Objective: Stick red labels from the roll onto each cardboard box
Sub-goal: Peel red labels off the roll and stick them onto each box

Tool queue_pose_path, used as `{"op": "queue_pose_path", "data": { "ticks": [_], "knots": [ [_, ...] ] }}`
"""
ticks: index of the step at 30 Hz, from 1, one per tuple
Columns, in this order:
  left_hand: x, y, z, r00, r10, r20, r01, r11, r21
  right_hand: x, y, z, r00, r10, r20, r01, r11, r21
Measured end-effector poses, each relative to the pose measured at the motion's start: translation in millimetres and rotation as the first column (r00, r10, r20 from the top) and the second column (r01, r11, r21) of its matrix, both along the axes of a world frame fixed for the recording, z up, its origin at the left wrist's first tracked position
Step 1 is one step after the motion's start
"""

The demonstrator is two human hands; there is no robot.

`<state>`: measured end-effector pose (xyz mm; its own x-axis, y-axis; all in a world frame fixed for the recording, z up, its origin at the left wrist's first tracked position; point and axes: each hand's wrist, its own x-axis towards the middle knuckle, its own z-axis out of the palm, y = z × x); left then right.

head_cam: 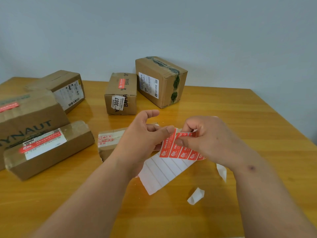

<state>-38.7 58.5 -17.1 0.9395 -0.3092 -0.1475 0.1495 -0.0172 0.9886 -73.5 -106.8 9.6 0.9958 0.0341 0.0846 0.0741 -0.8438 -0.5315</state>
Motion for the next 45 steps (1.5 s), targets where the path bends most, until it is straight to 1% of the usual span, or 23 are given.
{"op": "queue_pose_path", "data": {
  "ticks": [4, 6, 10, 16, 19, 22, 25, 29, 31, 35, 40, 43, 45],
  "knots": [
    [-0.4, 2.4, 0.6, 0.996, -0.041, 0.078, 0.033, 0.994, 0.106, 1.7, -2.9, 1.3, 0.998, -0.008, -0.059, 0.011, 0.999, 0.049],
    [-0.4, 1.7, 0.7, 0.994, -0.026, 0.104, 0.015, 0.994, 0.104, 2.6, -1.8, 2.6, 0.994, 0.006, -0.113, 0.001, 0.998, 0.056],
    [0.3, -1.2, 1.5, 0.994, 0.002, 0.105, -0.01, 0.997, 0.081, 2.0, 1.6, 4.3, 0.984, -0.003, -0.177, 0.003, 1.0, -0.002],
    [1.0, -3.3, -1.3, 0.996, 0.041, 0.075, -0.045, 0.998, 0.053, 1.2, 2.2, 1.7, 0.989, -0.032, -0.145, 0.04, 0.998, 0.046],
    [1.7, -3.9, -2.4, 0.997, 0.063, 0.051, -0.065, 0.997, 0.033, 1.1, 1.3, 0.5, 0.992, -0.04, -0.121, 0.044, 0.999, 0.028],
    [1.9, -1.5, -1.7, 1.0, 0.028, 0.011, -0.028, 0.999, 0.026, 1.3, -1.2, 0.5, 0.994, -0.038, -0.098, 0.041, 0.999, 0.03],
    [0.5, 1.1, -0.7, 0.999, -0.018, 0.051, 0.013, 0.993, 0.113, 2.0, -3.7, 0.6, 0.993, -0.042, -0.112, 0.048, 0.998, 0.052],
    [-1.1, -1.2, -1.6, 0.988, 0.005, 0.155, -0.031, 0.985, 0.168, 3.5, -2.4, 0.9, 0.981, -0.028, -0.194, 0.034, 0.999, 0.027],
    [-0.9, -2.8, -2.0, 0.983, 0.026, 0.182, -0.06, 0.982, 0.181, 3.0, -2.2, 1.6, 0.979, -0.026, -0.2, 0.033, 0.999, 0.03],
    [-0.4, -4.2, -3.2, 0.981, 0.066, 0.182, -0.102, 0.975, 0.196, 0.9, -2.0, 2.8, 0.983, -0.023, -0.185, 0.034, 0.998, 0.055],
    [1.5, -4.1, -5.4, 0.987, 0.116, 0.113, -0.133, 0.98, 0.15, 0.1, -4.9, 0.9, 0.986, -0.018, -0.168, 0.028, 0.998, 0.059],
    [-1.3, -1.0, -2.5, 0.996, 0.04, 0.078, -0.054, 0.981, 0.184, 0.7, -5.4, 0.2, 0.988, -0.023, -0.155, 0.03, 0.999, 0.041],
    [-3.4, 0.2, -1.2, 0.994, -0.028, 0.102, 0.002, 0.97, 0.245, 0.8, -5.8, 0.1, 0.987, -0.029, -0.155, 0.034, 0.999, 0.028]
  ]
}}
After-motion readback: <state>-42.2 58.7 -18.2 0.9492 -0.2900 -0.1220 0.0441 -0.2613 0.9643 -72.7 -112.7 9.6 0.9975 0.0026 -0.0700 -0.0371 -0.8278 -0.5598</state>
